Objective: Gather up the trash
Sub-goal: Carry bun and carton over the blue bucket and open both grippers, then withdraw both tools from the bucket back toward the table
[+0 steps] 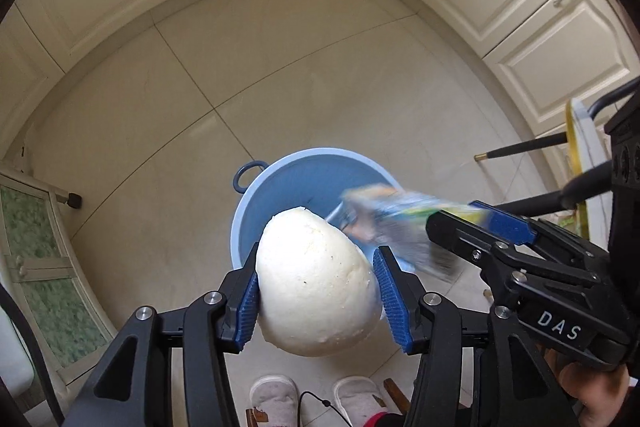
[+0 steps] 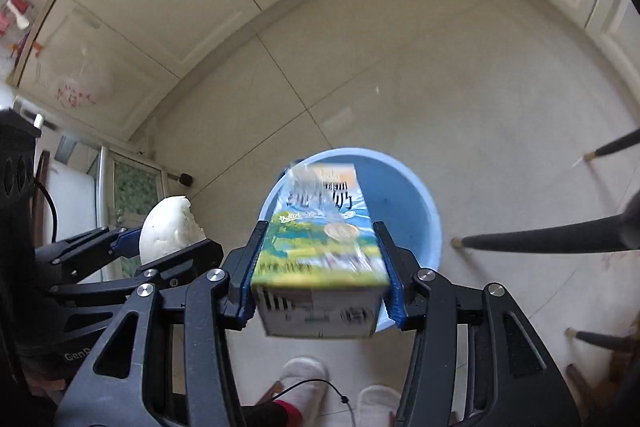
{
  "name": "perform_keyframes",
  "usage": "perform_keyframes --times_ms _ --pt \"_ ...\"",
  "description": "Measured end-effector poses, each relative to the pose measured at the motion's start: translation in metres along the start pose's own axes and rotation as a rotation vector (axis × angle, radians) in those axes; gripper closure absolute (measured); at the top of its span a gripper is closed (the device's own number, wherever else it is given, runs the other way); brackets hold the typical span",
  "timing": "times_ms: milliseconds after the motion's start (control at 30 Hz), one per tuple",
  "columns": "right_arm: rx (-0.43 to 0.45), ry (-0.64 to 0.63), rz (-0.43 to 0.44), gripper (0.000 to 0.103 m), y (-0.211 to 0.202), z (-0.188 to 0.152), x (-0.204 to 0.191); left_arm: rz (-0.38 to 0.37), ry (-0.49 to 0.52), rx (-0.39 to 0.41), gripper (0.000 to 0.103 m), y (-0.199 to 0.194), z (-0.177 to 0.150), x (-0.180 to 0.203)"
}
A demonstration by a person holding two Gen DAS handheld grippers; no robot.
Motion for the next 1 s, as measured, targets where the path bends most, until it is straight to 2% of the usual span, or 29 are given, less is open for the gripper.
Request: perform_keyframes --times_ms 100,167,200,267,333,433,533,633,700,733,867,900,933,1000 --pt "0.006 -0.017 -0.051 0.041 0.005 0.0 0.003 0.015 -0.021 -0.005 0.051 0.002 0.0 -0.008" --pt "0.011 -0.03 -0.059 0.026 0.003 0.001 0.0 0.009 -0.034 -0.009 0.048 -0.003 0.011 -0.006" --pt "0.018 -0.036 -0.072 0.024 0.001 0.001 -0.001 0.002 -0.04 -0.005 0.044 -0.007 0.01 -0.008" --pt "0.035 -0.062 -0.106 0.023 -0.007 0.0 -0.003 0.019 -0.04 0.004 0.036 -0.015 0.021 -0.007" --pt "0.051 -0.084 -0.13 0.023 -0.019 -0.001 -0.01 0.026 -0.039 0.018 0.035 -0.027 0.047 0.01" --pt "0.08 -0.139 -0.154 0.023 -0.039 -0.003 -0.027 0.044 -0.051 0.064 0.035 -0.059 0.034 0.017" --pt "0.127 -0.209 -0.156 0.023 -0.067 -0.007 -0.047 0.107 -0.041 0.16 0.035 -0.103 0.027 0.032" --pt "0.214 -0.292 -0.152 0.023 -0.105 -0.016 -0.08 0.172 -0.024 0.278 0.034 -0.164 0.012 0.037" --pt "0.282 -0.339 -0.154 0.017 -0.138 -0.027 -0.099 0.196 -0.017 0.366 0.031 -0.209 -0.002 0.044" --pt "0.318 -0.359 -0.157 0.014 -0.156 -0.032 -0.108 0.207 -0.015 0.412 0.028 -0.23 -0.01 0.049" --pt "0.466 -0.423 -0.164 0.012 -0.234 -0.062 -0.137 0.244 0.011 0.589 0.017 -0.316 -0.047 0.077" --pt "0.501 -0.432 -0.157 0.01 -0.254 -0.071 -0.143 0.245 0.023 0.625 0.017 -0.331 -0.057 0.087" --pt "0.538 -0.436 -0.148 0.002 -0.275 -0.081 -0.146 0.247 0.031 0.658 0.015 -0.346 -0.068 0.096" --pt "0.614 -0.438 -0.141 0.001 -0.32 -0.102 -0.147 0.249 0.052 0.733 0.009 -0.376 -0.087 0.12"
Point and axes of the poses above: each gripper's, at about its wrist camera, not at the fingertips, and y roughly the way its jaws point, x to its right, z to its top, the point moved 2 cm from there along y, roughly the way its jaws point, and after that the axes turned 3 degrees about y, right-handed, at the moved point
